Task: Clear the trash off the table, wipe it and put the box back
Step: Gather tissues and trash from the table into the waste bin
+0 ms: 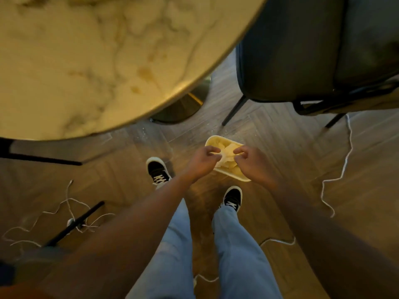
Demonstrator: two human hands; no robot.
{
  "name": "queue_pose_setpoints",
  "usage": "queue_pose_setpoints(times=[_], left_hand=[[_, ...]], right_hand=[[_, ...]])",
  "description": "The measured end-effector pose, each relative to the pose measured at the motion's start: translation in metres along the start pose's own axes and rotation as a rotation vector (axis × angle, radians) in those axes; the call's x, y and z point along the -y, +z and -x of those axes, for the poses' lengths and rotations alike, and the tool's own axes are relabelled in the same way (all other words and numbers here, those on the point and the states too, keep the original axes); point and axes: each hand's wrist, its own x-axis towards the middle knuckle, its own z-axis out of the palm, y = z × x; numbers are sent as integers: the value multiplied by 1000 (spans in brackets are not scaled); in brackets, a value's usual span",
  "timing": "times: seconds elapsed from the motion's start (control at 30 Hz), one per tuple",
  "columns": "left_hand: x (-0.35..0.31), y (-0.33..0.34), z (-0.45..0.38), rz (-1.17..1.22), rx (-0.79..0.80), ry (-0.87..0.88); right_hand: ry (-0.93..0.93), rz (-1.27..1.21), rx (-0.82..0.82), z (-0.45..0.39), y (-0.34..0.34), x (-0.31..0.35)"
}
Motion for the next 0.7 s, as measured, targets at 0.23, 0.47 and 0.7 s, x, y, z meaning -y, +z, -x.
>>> queue_pose_setpoints(times=[0.23, 0.47, 0.7], left_hand=[[-43, -51, 98, 76, -34, 165], [-63, -130, 176, 171, -19, 208], [-73, -230, 221, 317, -109, 304]], right_hand=[[-214, 29, 40, 66, -55, 111], [-448, 12, 51, 108, -81, 238], [-570, 55, -6, 81, -46, 350]])
